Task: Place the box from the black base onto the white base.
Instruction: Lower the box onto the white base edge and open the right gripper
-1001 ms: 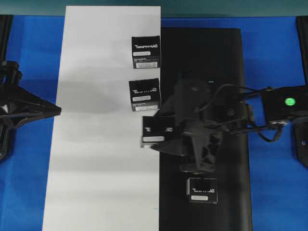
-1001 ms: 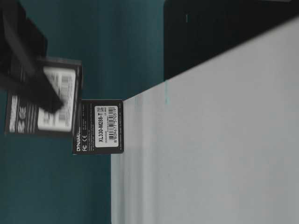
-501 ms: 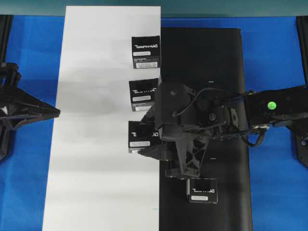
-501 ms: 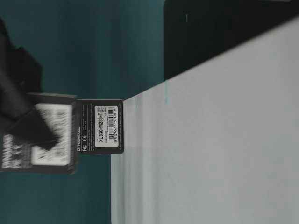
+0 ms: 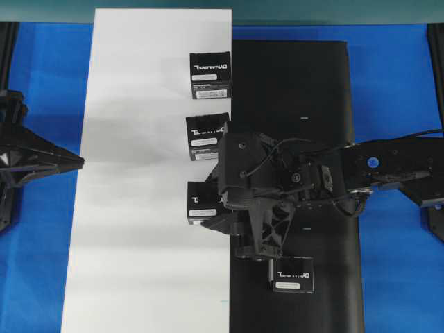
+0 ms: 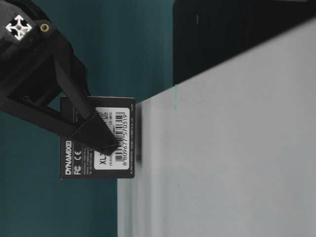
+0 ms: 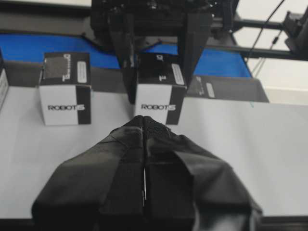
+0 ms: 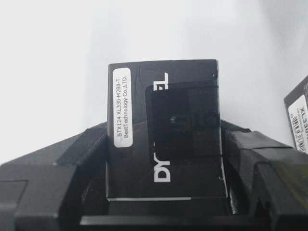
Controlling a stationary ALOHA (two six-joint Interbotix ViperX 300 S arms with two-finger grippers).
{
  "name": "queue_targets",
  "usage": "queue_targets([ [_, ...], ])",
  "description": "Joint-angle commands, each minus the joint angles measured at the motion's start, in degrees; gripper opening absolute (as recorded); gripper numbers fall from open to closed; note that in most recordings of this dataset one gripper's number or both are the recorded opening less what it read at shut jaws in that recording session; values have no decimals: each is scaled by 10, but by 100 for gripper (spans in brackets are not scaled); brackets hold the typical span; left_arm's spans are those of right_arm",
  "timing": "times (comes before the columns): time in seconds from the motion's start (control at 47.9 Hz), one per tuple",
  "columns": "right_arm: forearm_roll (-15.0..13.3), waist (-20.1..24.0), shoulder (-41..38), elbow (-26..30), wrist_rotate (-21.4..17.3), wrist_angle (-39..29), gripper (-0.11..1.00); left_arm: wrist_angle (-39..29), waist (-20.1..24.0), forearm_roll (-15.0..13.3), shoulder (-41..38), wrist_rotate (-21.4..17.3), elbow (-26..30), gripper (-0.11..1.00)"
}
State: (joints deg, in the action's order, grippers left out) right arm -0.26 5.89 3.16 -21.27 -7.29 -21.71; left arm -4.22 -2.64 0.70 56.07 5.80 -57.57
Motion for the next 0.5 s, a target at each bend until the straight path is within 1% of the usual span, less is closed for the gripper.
queue_targets([
  [0.0,-1,1,-8,1,-2,10,57,-2,0,2,-1,1,15,-7],
  [0.25,-1,1,-17,1,-6,24,57,-3,-1,2,-1,3,15,-7],
  [0.355,-1,1,-18,-1,-6,17,59,-3,-1,1,-1,16,14,-7],
  [0.48,-1,1,-17,-3,-6,14,65,-3,-1,1,-2,35,12,-7],
])
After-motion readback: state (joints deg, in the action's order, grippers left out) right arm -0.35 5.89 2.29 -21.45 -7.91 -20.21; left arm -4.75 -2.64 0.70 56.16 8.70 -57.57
